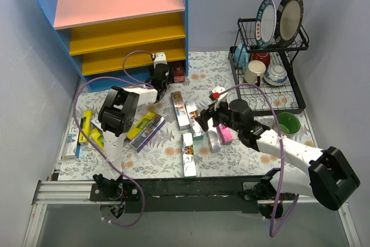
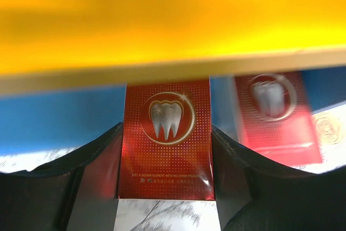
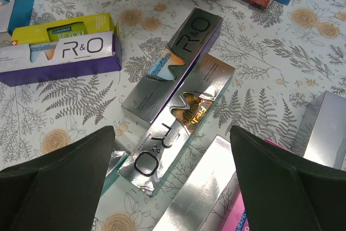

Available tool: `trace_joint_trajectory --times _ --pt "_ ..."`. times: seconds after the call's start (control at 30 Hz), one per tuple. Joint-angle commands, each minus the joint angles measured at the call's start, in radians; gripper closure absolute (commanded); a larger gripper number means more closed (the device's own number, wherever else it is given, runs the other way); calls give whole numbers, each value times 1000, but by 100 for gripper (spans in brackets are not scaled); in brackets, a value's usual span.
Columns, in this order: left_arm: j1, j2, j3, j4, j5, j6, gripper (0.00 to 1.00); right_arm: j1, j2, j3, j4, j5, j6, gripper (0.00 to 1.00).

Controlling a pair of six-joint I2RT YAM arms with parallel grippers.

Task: Place and organize the toothpastes onto the shelf
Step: Place the toothpaste on the shelf.

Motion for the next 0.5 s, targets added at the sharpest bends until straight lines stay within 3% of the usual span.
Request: trace_joint_trajectory --times 0.0,0.13,0.3,0.47 --pt "-2 5 76 39 62 34 68 5 -18 -3 51 19 -18 5" --pt "-4 11 90 42 105 45 64 7 -16 -3 51 20 -20 5" --pt "-4 -13 67 50 107 45 45 7 -13 -2 47 19 -20 5" --pt "-2 -53 15 76 131 21 34 7 -12 0 47 14 -20 5"
